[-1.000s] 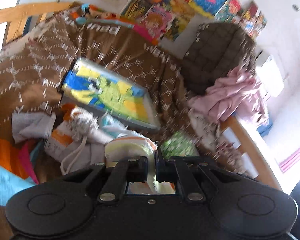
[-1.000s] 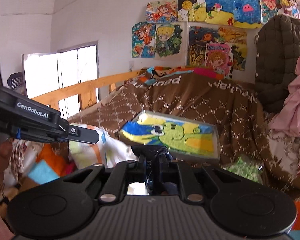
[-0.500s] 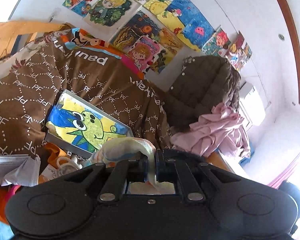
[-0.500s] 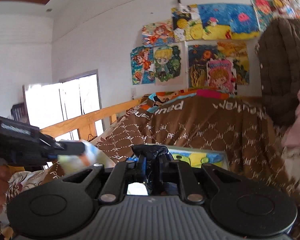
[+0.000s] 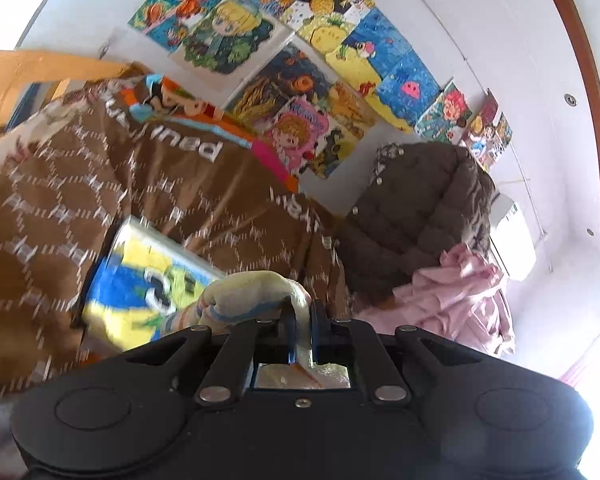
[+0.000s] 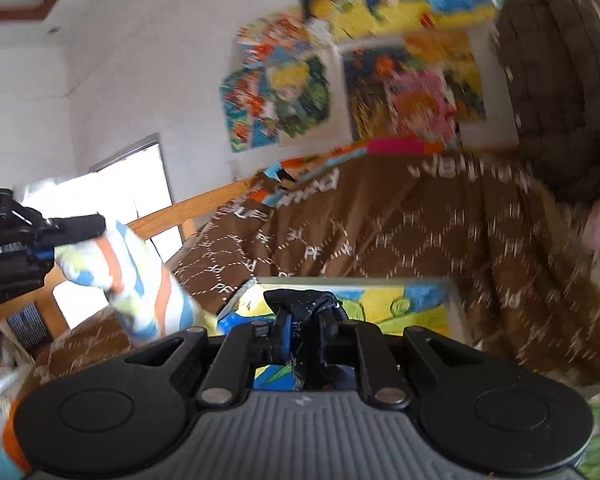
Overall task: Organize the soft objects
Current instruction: 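Carry both held items into the frog-picture tray and open both tools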
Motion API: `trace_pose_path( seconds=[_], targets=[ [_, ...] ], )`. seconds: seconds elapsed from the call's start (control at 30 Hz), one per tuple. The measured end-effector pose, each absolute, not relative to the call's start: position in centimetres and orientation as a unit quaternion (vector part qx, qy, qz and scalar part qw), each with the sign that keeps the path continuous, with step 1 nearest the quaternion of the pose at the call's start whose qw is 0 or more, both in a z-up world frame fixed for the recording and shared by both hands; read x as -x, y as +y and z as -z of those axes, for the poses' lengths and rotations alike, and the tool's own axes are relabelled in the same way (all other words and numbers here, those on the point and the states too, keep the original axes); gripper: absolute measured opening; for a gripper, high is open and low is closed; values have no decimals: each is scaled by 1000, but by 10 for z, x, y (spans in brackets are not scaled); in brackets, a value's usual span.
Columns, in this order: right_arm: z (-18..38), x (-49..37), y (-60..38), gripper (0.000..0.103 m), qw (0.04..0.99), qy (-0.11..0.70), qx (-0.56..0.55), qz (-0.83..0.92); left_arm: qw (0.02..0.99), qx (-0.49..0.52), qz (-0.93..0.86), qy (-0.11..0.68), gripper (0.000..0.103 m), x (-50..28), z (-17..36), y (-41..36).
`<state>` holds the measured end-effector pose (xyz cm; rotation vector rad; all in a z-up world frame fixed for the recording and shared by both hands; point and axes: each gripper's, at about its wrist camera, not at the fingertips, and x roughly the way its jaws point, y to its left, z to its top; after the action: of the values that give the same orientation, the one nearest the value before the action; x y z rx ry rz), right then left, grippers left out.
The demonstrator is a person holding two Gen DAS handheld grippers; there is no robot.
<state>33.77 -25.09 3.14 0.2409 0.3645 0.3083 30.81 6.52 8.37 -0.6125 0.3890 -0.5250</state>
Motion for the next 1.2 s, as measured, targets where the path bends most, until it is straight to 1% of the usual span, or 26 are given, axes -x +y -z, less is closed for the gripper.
trace_pose_path(
  seconds=[0.1, 0.2, 0.27, 0.37, 0.47, 0.57, 0.8, 0.9, 0.97, 1.03, 1.07, 1.1, 1.13, 1.17, 1.2],
  targets=[
    [-19, -369, -257, 14, 961, 194, -138, -140, 906, 298, 248, 169, 7, -341, -83, 54],
    [-7, -394, -261, 15, 957, 195, -164, -140, 908, 298, 238, 172, 7, -379, -74, 35],
    [0, -406, -259, 15, 958, 203, -147, -142, 910, 289, 236, 179, 7, -400, -65, 22],
    [14, -420, -255, 15, 956, 226, -125, -137, 914, 263, 233, 201, 7, -426, -47, 4],
    [26, -432, -259, 18, 951, 239, -141, -135, 911, 259, 227, 225, 7, -445, -24, -6],
    [38, -441, -263, 19, 946, 247, -158, -135, 910, 252, 213, 250, 7, -458, -2, -10],
    [49, -450, -258, 20, 943, 266, -152, -131, 903, 222, 138, 342, 7, -481, 32, -10],
    [51, -451, -257, 24, 941, 278, -147, -129, 904, 193, 121, 362, 9, -484, 39, -12],
    [51, -452, -257, 32, 938, 288, -145, -125, 903, 177, 110, 377, 10, -484, 42, -14],
    [52, -452, -259, 45, 936, 296, -146, -120, 902, 165, 96, 387, 18, -483, 43, -15],
    [52, -451, -261, 50, 935, 300, -148, -116, 901, 161, 91, 391, 19, -483, 43, -15],
    [51, -451, -263, 58, 934, 304, -152, -108, 901, 162, 89, 393, 24, -482, 43, -14],
    [51, -450, -265, 65, 934, 303, -156, -107, 901, 165, 86, 393, 39, -481, 42, -13],
    [49, -448, -268, 68, 933, 303, -161, -110, 901, 169, 81, 391, 47, -479, 40, -11],
    [48, -447, -270, 75, 932, 303, -164, -112, 902, 171, 73, 389, 65, -477, 38, -9]
  ],
)
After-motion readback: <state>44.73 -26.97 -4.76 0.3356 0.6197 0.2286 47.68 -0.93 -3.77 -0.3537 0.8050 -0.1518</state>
